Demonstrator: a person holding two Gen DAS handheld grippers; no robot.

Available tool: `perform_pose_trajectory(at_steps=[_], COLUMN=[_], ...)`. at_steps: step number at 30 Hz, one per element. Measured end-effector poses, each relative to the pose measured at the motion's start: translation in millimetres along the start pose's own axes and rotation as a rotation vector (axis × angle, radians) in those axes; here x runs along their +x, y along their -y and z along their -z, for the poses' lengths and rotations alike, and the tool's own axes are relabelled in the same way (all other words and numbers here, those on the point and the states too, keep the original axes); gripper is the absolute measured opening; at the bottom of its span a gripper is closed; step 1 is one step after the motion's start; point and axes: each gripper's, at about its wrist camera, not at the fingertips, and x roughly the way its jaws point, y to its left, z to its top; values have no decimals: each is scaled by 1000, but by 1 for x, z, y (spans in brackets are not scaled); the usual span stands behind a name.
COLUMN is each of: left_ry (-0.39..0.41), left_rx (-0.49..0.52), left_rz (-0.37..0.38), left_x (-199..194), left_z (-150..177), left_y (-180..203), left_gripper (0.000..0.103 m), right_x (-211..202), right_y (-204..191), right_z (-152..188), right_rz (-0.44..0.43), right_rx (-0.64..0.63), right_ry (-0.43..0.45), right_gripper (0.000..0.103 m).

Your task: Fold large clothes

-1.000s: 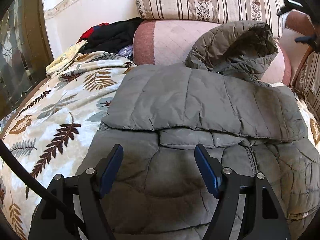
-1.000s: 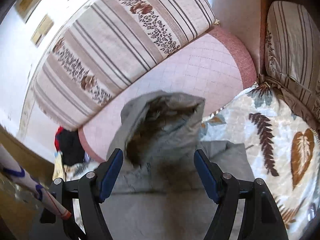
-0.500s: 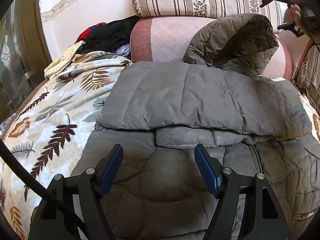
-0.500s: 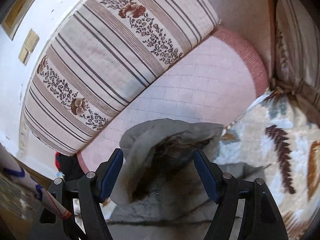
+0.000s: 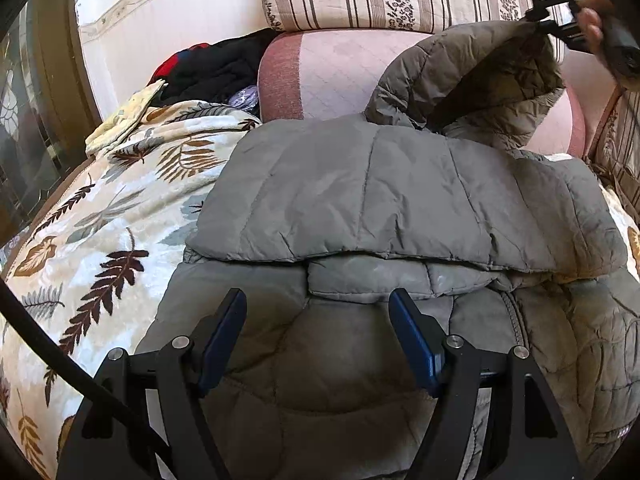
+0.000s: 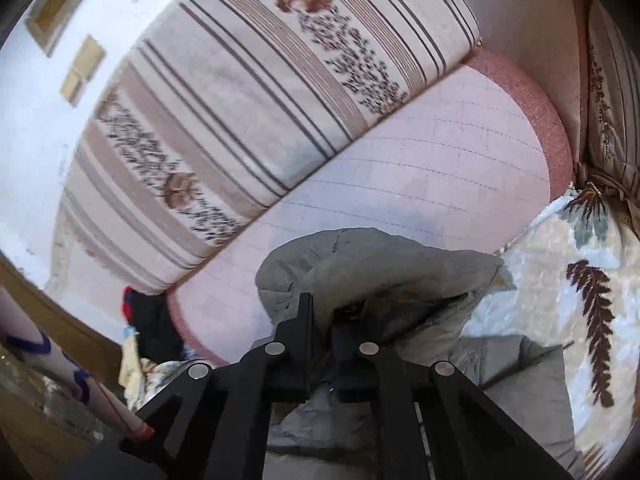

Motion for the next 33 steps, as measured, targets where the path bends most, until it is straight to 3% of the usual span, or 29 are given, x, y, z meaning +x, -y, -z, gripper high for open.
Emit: perform_pose_trajectory(at_steps=[5,9,14,18,22,26,29,33], left_ry=[11,25,40,33,23,23,17,9], left_rx=[-13,-52,-96,-124,-126,-118,-120,-118], left_rz=[4,12,5,-2,1,3,5,11], left_x=[-3,-9,-13,-10,-8,-6,-2,0], left_z=[-1,-5,-9,-11,-10,-9,-10,-9], left_y=[-4,-14,-29,-36,-36,-34,-34,-33], left_gripper=[73,73,73,73,73,73,73,73], right_x=[-52,-94,-133,-126,-71,-34,-24,-31], right_y=[-26,-48,-46,-20,19,47,45,49], right_z=[36,85,178,247,301,303,295,286], right_rz=[-115,-197,-238,-198,-76,-40,-40,-67], right_rx=[-51,-108,-171,-166,-159,-91,-142,-140], right_ry=[8,-7,-51,-135,-268,-303,-309,-332], right_gripper=[7,7,7,7,7,7,8,20])
